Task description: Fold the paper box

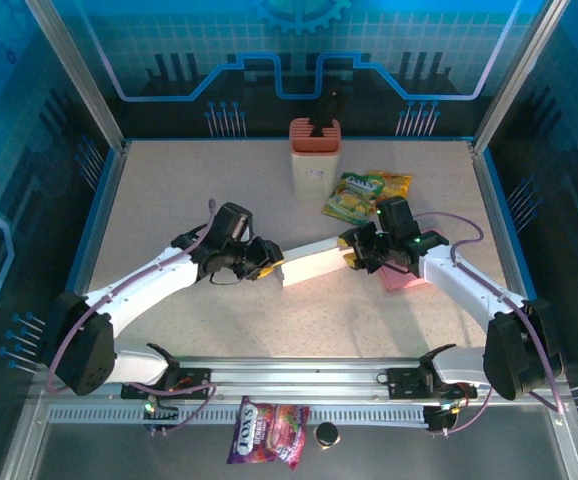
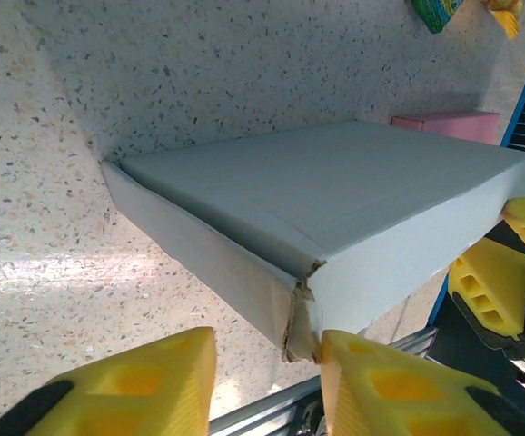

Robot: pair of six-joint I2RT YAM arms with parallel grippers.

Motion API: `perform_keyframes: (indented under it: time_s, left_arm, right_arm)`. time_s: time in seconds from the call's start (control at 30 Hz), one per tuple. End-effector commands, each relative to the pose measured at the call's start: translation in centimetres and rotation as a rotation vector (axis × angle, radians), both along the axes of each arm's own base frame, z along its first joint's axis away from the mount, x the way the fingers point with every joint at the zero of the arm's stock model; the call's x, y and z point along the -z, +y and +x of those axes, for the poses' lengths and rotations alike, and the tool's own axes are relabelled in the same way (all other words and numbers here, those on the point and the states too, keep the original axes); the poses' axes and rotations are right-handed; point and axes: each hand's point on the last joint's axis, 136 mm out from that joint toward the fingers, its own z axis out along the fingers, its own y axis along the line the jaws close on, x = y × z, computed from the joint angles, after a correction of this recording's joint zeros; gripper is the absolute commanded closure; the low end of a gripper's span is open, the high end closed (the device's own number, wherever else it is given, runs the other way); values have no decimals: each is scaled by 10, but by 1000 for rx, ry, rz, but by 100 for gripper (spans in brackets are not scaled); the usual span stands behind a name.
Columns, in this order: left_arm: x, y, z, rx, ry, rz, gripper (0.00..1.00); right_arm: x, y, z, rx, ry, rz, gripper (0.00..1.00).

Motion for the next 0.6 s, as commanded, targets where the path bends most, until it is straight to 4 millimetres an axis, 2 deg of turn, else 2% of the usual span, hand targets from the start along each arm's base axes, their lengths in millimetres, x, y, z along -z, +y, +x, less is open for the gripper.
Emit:
perform_keyframes:
  time_s: [0.0, 0.17, 0.27, 0.37, 0.57]
  left_arm:
    - [12, 2, -7, 7, 31, 2, 70]
    - [0, 4, -9, 7, 7, -2, 79]
    - [-17, 3, -3, 6, -26, -7, 75]
    - [-26, 2, 3, 1, -42, -4, 66]
    - [-6, 3, 0, 8, 0, 16, 67]
  right_arm:
    - [29, -10, -20, 15, 118, -52, 61]
    - [30, -10, -20, 17, 123, -54, 61]
    - [29, -11, -21, 19, 122, -55, 61]
    - [30, -11, -22, 18, 125, -55, 61]
    - [31, -10, -24, 18, 131, -58, 61]
